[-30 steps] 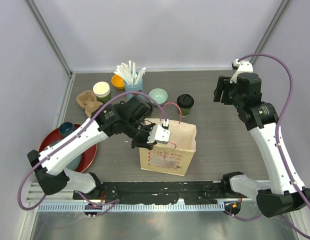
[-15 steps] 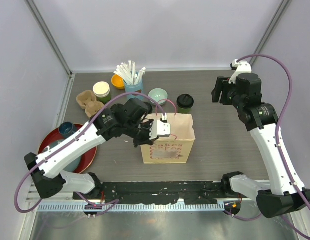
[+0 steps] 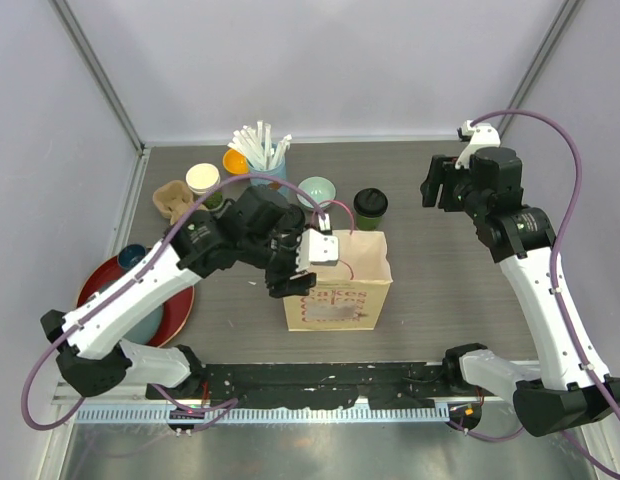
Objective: Pack the takeout coffee
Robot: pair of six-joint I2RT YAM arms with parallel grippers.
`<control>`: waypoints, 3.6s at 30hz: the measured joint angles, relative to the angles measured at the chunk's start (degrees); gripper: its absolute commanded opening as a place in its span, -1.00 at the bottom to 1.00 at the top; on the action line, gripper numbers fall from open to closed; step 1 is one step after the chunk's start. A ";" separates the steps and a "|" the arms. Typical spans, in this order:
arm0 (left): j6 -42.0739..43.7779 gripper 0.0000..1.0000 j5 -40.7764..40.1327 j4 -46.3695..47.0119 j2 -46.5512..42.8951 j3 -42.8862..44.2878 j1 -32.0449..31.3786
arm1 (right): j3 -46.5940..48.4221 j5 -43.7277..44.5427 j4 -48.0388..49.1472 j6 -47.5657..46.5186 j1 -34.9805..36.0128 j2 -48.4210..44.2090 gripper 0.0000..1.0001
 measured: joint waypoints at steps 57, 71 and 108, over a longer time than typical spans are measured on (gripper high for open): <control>28.87 0.17 -6.40 -1.11 34.88 4.35 59.19 | -7.61 -10.93 6.93 -0.15 0.00 1.62 0.40; 29.14 -0.63 -8.94 0.63 35.95 3.80 59.19 | -7.61 -11.41 6.95 -0.17 0.00 2.16 0.40; 25.83 -1.00 -15.52 0.81 21.53 6.47 59.06 | -7.61 -13.44 6.91 -0.20 0.00 2.19 0.40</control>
